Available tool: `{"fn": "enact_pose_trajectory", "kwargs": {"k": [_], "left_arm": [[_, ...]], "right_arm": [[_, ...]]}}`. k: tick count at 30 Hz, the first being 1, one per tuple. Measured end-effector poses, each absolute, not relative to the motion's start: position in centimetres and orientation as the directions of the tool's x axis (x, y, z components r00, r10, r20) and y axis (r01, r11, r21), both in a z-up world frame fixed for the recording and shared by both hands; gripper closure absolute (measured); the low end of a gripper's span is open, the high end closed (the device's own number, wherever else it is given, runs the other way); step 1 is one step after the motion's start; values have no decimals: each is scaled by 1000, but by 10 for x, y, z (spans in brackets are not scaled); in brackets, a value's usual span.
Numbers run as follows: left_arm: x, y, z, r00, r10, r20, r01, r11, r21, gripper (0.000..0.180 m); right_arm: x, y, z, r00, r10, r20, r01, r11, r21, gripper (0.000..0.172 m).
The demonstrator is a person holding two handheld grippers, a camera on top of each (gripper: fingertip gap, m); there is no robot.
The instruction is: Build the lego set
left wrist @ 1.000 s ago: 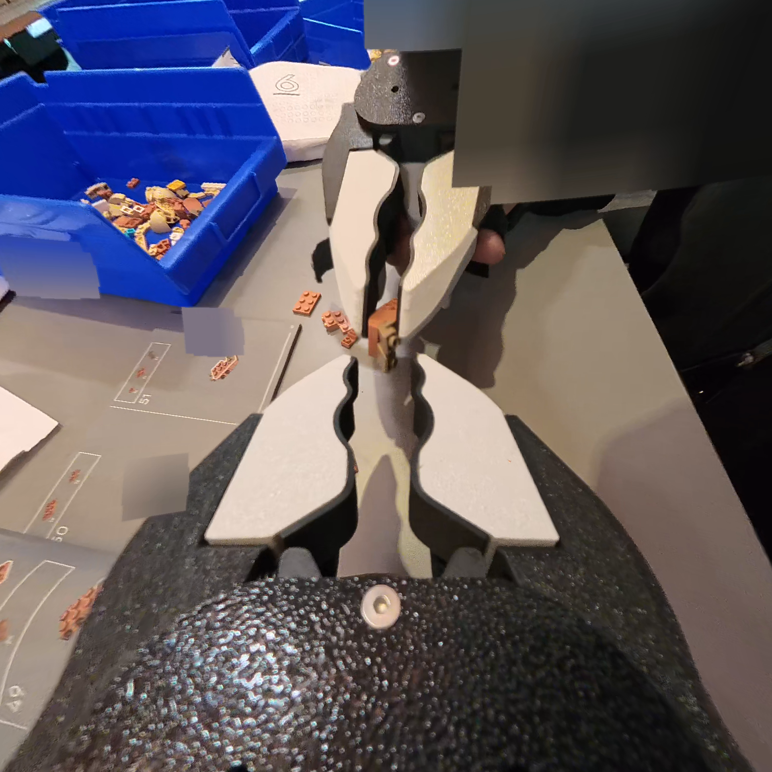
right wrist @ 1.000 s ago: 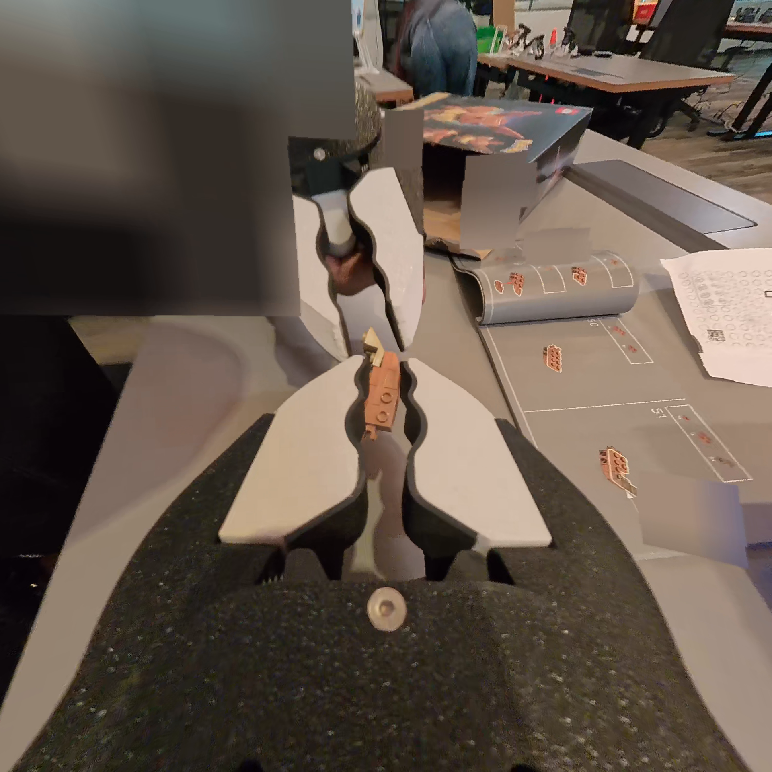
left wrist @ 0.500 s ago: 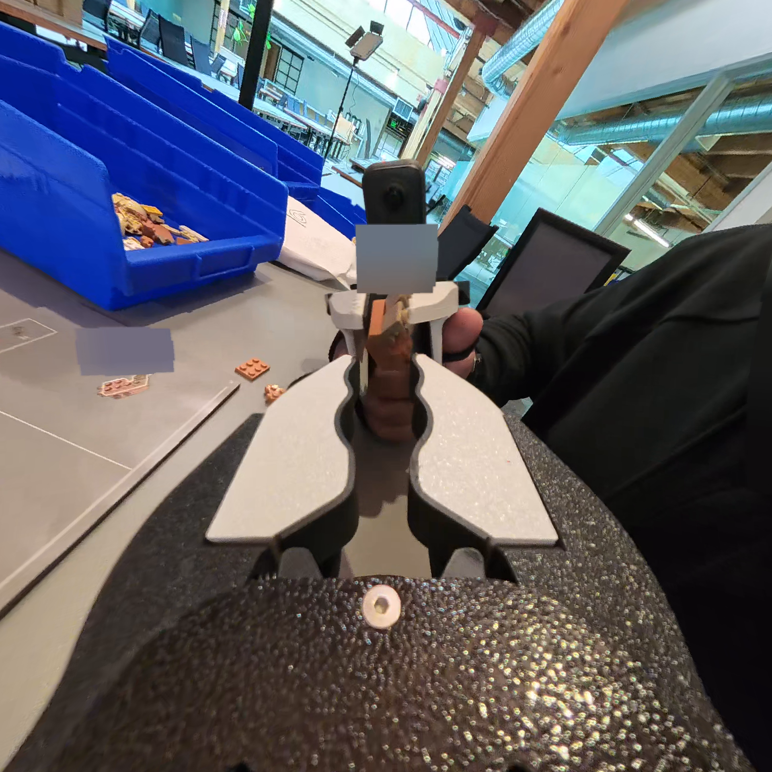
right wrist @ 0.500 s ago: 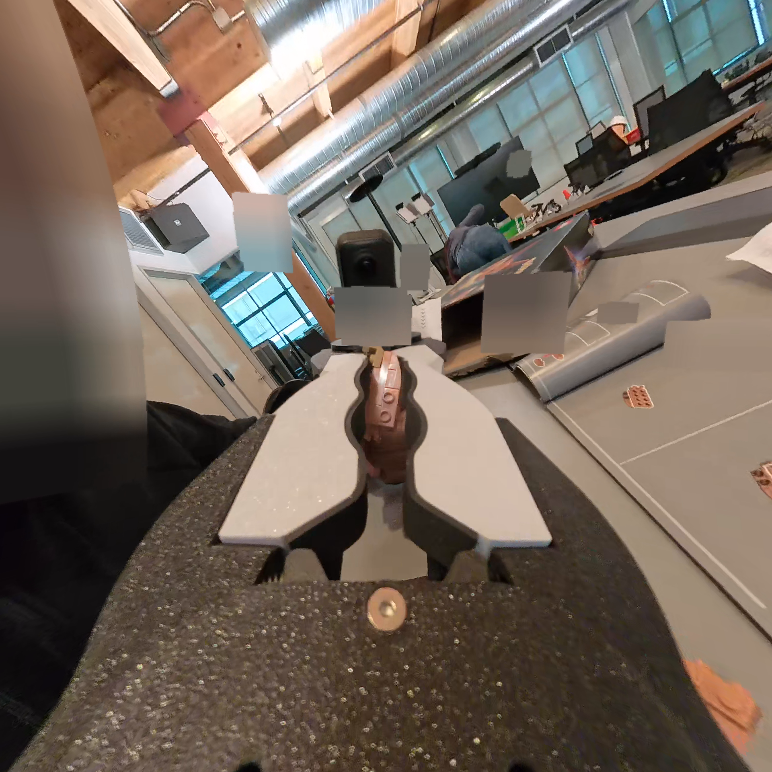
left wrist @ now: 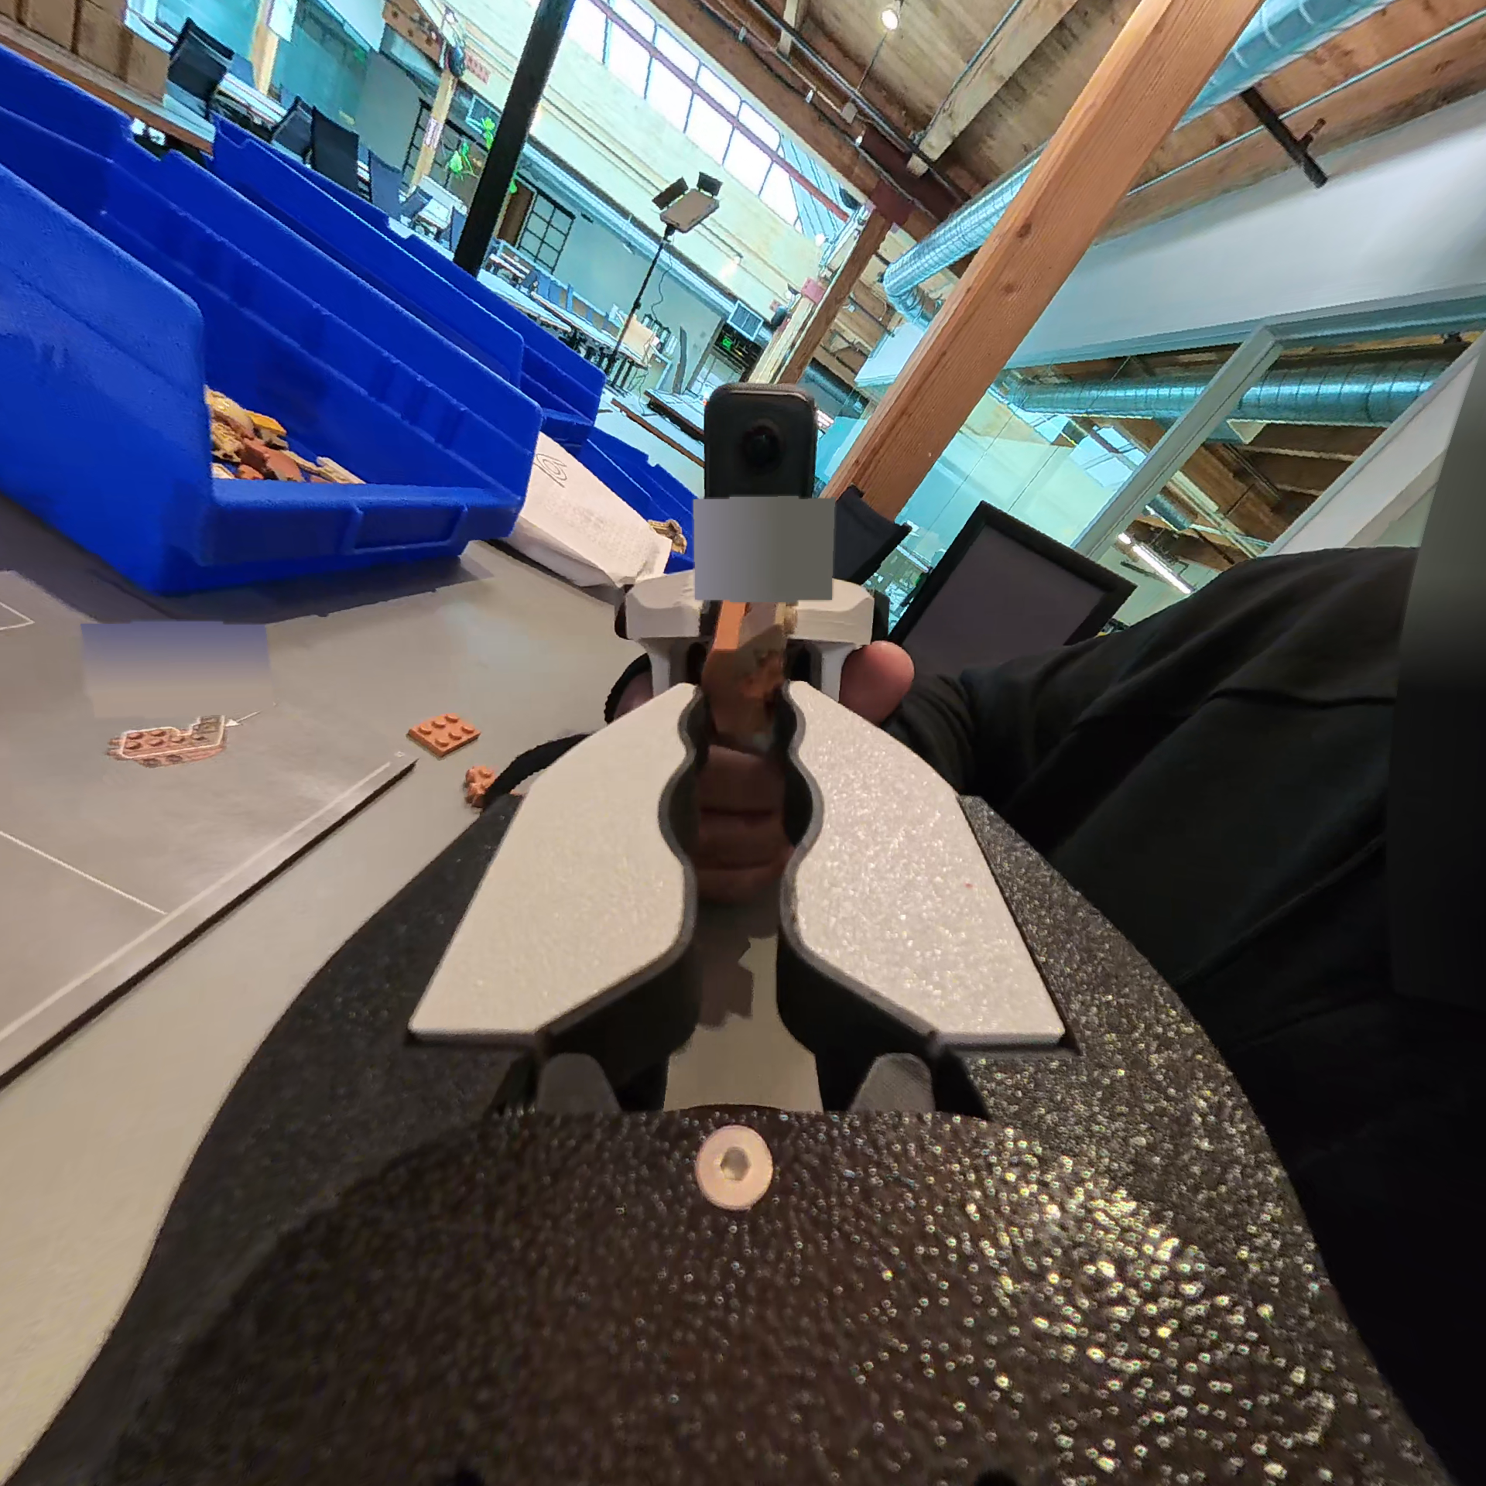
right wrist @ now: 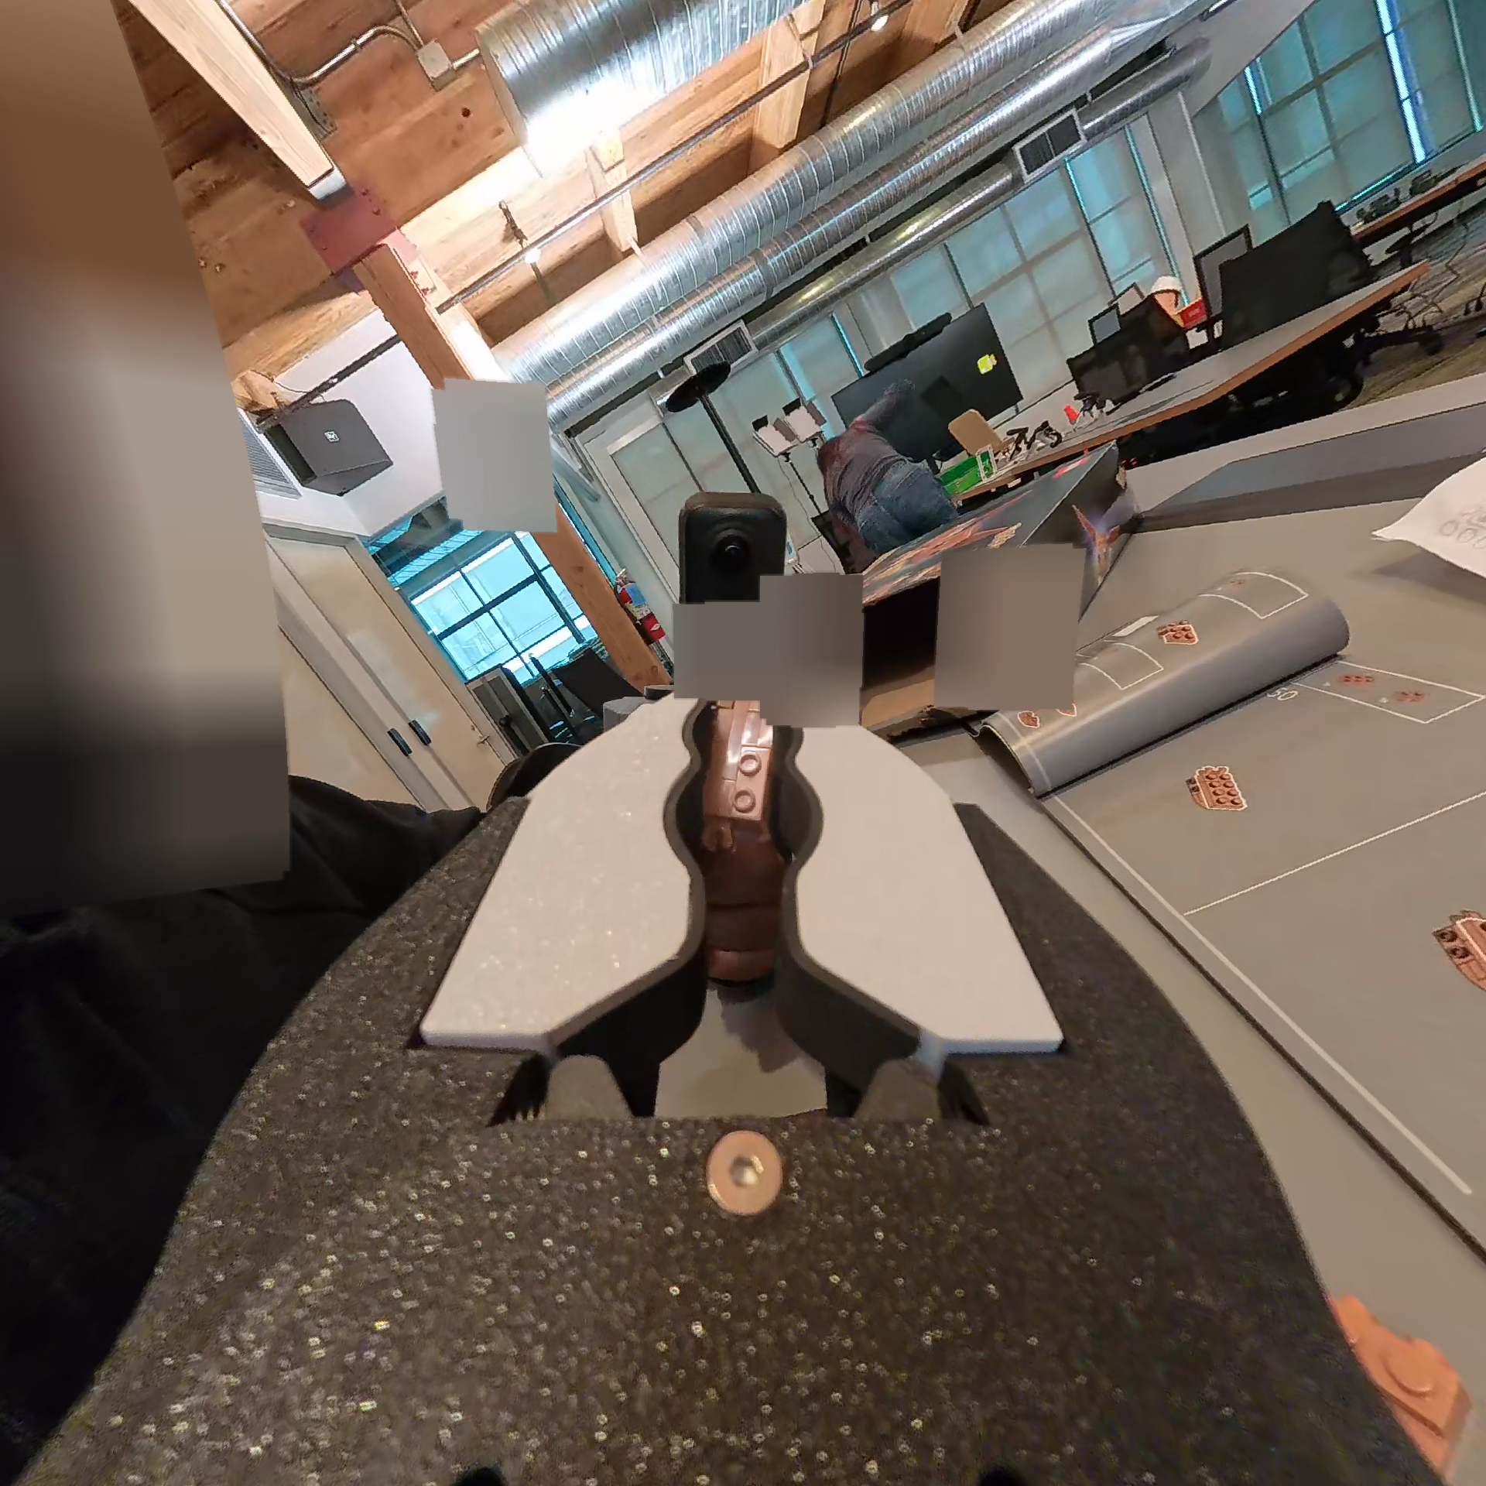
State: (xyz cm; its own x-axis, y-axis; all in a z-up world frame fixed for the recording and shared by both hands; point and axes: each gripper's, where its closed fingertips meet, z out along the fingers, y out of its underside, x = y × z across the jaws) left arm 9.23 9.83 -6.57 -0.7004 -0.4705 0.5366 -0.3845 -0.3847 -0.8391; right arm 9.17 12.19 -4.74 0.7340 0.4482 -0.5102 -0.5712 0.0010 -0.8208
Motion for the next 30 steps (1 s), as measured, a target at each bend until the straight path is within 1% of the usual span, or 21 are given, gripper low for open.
{"fn": "enact_pose_trajectory", "kwargs": {"k": [20,30], "left_arm": [[90,99,-66,-702,-455,547,-399,-385,-832,166],[86,93,-64,-743,-447,498,-372,-342,-863,166]], "right_arm": [[89,121,-48,743,443,-501,-553,-15,-833,157],[84,117,-44,865,383,-324,-359,21,-933,158]]}}
